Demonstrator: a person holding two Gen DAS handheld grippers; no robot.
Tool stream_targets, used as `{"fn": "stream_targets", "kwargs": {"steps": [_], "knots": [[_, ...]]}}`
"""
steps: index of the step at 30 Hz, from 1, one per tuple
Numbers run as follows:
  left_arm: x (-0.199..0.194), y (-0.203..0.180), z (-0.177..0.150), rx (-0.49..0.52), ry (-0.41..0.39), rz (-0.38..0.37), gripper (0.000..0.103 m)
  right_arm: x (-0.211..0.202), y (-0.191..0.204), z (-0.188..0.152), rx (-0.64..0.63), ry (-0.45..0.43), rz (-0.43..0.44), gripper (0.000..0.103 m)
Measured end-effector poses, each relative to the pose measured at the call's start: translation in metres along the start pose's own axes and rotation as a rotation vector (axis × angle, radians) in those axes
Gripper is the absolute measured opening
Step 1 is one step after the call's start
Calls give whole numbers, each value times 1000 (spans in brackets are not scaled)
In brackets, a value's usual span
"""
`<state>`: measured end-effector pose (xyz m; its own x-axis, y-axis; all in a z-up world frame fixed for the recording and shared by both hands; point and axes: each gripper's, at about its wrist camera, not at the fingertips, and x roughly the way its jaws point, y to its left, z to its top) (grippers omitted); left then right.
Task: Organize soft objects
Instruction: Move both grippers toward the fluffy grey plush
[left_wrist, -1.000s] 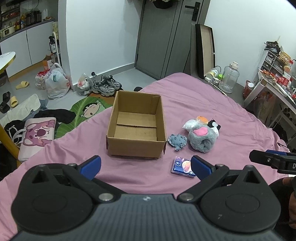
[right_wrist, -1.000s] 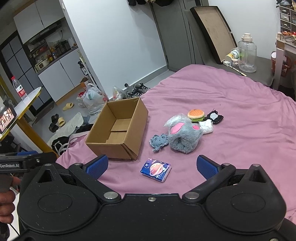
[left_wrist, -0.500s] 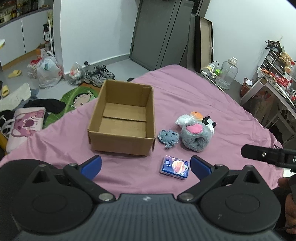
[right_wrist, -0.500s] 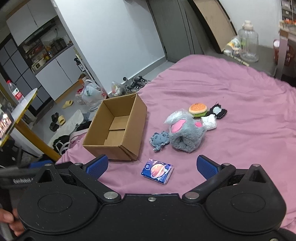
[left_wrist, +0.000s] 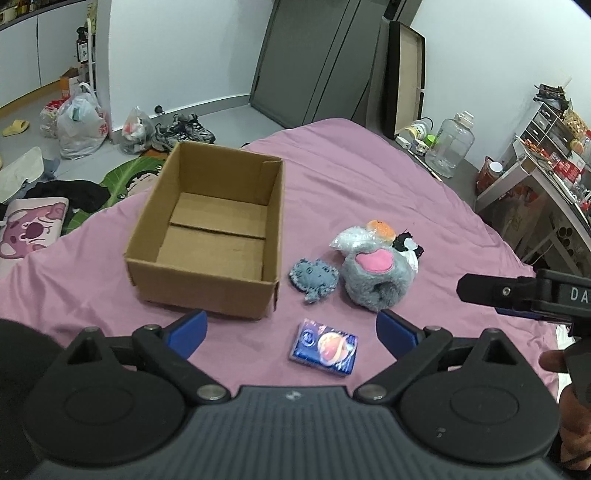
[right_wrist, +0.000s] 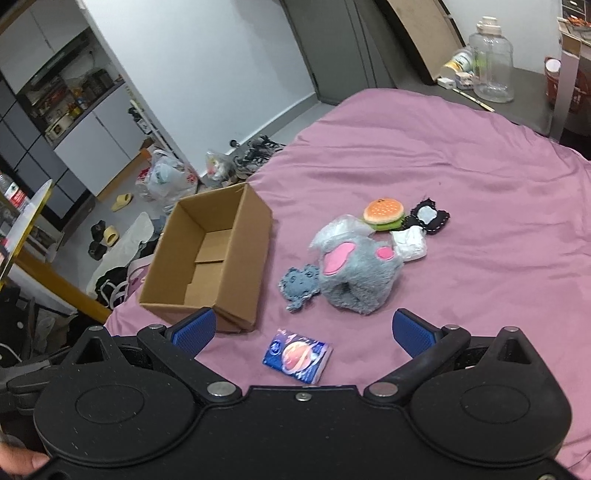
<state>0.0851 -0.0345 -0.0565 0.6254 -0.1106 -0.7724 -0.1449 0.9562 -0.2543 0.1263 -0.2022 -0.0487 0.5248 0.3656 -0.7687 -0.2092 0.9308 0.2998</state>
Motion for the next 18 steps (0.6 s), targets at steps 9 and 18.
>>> {"fn": "stream_targets", "kwargs": {"steps": [9,18], "knots": [[35,-30,11,39,10,-23,94,23,-21,13,47,51,-20,102],[74,-50,13,69,46,-27,89,44,-42,20,89,98,-19,95]]}}
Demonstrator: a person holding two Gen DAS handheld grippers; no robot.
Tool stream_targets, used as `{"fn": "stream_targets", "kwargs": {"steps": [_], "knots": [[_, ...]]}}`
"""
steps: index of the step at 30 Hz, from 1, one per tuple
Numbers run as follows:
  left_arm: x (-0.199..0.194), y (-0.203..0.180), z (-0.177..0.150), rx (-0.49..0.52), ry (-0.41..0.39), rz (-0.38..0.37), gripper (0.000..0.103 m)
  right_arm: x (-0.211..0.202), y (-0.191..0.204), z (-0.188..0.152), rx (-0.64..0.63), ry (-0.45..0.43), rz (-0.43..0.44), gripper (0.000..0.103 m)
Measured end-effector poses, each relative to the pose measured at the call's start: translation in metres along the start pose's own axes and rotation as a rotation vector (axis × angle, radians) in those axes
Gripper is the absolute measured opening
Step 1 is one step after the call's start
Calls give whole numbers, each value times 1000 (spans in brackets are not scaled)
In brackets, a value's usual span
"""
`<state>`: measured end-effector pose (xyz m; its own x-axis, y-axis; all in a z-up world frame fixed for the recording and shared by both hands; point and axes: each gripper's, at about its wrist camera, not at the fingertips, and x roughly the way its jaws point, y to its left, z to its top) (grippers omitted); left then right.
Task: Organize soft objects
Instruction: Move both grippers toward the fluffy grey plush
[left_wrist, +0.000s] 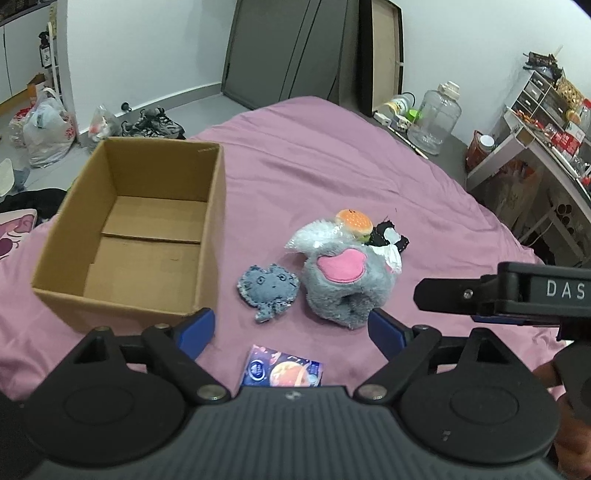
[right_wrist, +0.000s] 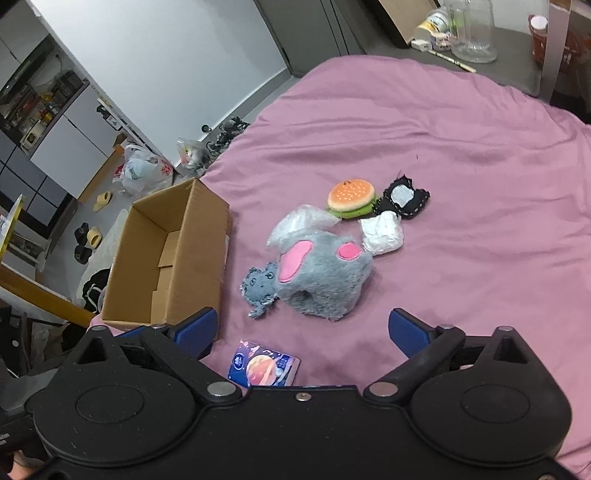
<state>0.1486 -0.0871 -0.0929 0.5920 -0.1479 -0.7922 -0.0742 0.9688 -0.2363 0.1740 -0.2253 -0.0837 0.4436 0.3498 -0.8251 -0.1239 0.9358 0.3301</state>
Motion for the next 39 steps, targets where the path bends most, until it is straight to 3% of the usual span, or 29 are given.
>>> {"fn": "stream_targets", "kwargs": {"steps": [7,9,14,29,39], "knots": [[26,-10,2,6,21,-8,82,13,-13,13,16,20,4,90],[32,-14,3,9,24,-16,80,17,-18,17,31,20,5,78],[50,-20,6,3,30,-19,76,32,-35,21,95,53,-1,66],[86,-32,11,1,54,-31,73,47,-58,26,191,73,5,66],[114,-33,0,44,119,63,66,48,-57,25,182,80,5,66]]}}
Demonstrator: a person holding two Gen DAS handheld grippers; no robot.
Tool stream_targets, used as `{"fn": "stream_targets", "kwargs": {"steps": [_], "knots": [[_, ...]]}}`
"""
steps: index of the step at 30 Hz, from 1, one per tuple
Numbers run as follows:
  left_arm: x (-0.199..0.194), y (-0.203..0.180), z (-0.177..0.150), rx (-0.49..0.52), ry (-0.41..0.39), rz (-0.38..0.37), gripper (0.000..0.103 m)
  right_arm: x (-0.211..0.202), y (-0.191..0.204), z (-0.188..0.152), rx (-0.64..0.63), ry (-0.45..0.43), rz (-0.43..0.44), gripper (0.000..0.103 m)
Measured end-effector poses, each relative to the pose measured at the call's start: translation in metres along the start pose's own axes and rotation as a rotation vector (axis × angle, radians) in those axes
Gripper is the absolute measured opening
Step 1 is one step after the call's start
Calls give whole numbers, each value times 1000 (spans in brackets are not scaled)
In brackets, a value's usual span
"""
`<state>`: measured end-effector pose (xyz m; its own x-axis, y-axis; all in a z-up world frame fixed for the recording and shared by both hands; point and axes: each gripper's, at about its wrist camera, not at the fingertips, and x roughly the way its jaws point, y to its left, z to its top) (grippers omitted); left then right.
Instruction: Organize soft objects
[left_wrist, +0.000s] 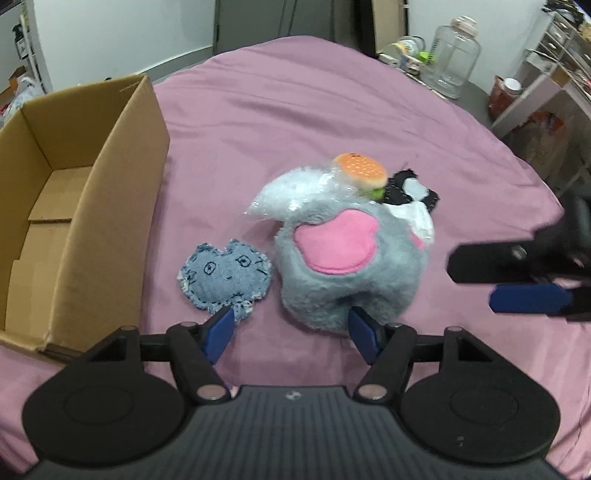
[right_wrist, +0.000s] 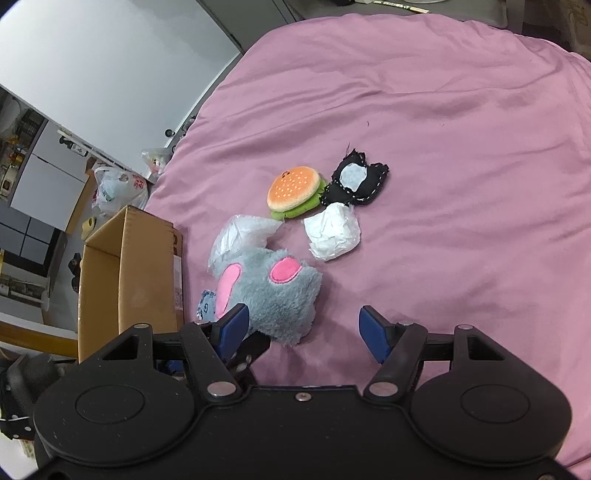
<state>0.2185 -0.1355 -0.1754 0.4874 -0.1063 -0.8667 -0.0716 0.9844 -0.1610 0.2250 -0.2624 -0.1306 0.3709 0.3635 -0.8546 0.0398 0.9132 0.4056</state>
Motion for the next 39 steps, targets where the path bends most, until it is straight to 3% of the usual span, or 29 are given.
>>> {"fn": "stream_targets", "kwargs": {"steps": [5,7,12,24,35,39], "knots": [[-4,1,14,-15,-54,-19,61,0,2,3,-4,-5,5,66],[-1,2,19,-50,-59,-60,48,-2,2,9,1,-21,20,66],[7,6,28,-122,-63,-146,32,6,-1,21,43,-18,47,66],[26,27,57,-294,-37,-228,32,24,-7,36,112,11,75,66],[39,43,60,-431,7,-318,27,35,-9,42,119,7,110,66],[41,50,60,-475,15,-340,27,47,-11,45,126,26,94,60]]}}
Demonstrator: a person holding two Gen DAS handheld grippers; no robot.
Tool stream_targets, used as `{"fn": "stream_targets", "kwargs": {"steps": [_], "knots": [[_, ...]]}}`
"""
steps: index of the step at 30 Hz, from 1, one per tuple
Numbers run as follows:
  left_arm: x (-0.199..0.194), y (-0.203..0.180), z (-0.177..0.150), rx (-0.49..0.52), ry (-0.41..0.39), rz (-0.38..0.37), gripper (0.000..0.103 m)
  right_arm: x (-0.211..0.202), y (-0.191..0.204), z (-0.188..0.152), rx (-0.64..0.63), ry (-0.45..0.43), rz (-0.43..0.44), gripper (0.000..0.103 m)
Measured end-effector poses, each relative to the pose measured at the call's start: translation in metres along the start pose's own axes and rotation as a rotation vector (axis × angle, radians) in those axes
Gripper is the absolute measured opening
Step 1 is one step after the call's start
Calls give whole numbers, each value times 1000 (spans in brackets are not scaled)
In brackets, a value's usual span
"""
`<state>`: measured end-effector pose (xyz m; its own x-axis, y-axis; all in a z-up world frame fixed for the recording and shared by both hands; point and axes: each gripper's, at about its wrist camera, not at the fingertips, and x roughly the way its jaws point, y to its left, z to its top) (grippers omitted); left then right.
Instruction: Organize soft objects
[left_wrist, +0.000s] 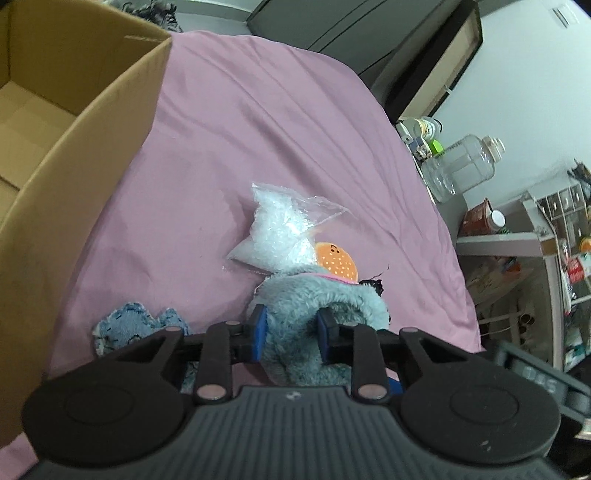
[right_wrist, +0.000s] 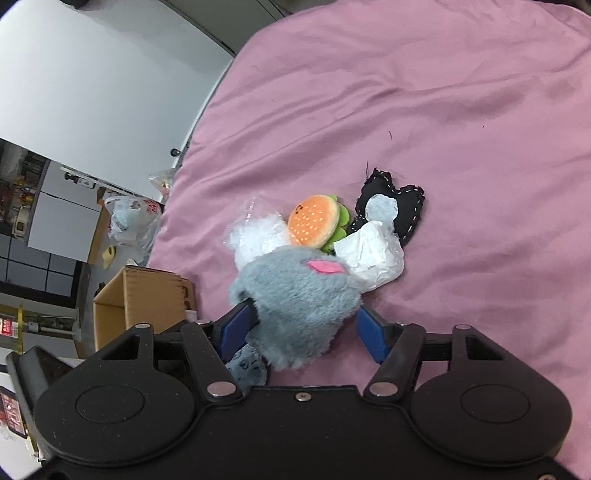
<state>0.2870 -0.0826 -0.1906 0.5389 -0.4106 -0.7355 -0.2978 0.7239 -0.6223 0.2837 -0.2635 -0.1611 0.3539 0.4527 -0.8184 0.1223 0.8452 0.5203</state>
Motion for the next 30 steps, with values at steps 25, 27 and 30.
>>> {"fn": "stream_targets", "kwargs": {"steps": [25,27,30], "knots": [[-61,-11,-4,-3,-76,-20,24,-23,39,-19,-71,-91,69,36],[-71,-13,-5,7,-87,-27,24,-28,46,-22,-82,-106,79,36],[-84,-16,-6,23,-105,-32,24,-36,57,-29,-101,-128,88,36]]}}
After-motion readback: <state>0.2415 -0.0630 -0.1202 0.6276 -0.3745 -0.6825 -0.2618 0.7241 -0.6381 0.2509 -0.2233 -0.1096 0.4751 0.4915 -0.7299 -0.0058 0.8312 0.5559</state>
